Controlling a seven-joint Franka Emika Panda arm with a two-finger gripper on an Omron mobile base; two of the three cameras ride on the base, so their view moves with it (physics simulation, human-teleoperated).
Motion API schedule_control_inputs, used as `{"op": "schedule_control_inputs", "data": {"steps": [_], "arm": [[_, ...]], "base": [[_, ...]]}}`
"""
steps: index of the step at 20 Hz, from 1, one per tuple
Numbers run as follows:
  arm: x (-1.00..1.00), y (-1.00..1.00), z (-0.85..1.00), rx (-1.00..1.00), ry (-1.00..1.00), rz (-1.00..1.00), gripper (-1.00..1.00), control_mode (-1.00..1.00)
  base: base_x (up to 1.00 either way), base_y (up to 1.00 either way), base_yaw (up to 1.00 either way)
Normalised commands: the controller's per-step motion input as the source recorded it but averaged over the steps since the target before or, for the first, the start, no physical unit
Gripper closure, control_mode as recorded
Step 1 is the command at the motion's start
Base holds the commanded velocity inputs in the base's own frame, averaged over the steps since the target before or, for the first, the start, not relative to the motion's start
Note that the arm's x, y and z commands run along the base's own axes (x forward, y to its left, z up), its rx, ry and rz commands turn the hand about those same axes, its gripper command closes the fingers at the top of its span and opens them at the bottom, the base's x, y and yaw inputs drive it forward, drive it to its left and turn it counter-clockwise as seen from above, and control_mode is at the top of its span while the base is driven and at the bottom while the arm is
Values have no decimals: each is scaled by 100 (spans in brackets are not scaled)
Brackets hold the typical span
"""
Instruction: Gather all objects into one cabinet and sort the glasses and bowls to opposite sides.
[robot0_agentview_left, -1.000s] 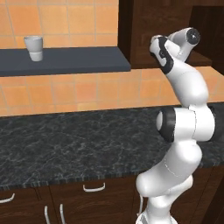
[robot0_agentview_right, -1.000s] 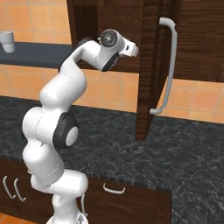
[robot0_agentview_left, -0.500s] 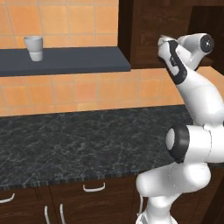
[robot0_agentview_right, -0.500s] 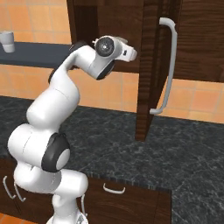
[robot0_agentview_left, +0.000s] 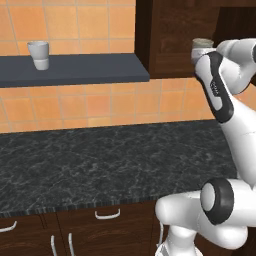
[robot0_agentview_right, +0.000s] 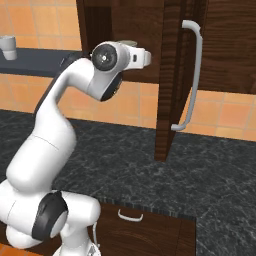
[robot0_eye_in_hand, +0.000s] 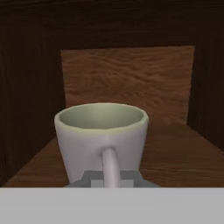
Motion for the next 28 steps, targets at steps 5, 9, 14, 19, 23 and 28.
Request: {"op": "schedule_control_inputs", "data": {"steps": [5,9,14,19,23,28], "arm": [[-100,21,6,-25,15,0,100,-100],[-100,19,-1,-7,7,-9,100,-100],[-93,16,-9,5,-5,-31,100,-100],[-28,6,-3,4,-1,6,100,-100],[-99,16,-3,-4,0,21,100,-100],[-17,2,0,0,0,2,100,100]], "base": [[0,0,0],[0,0,0],[0,0,0],[0,0,0],[0,0,0],[-25,1,0]]}}
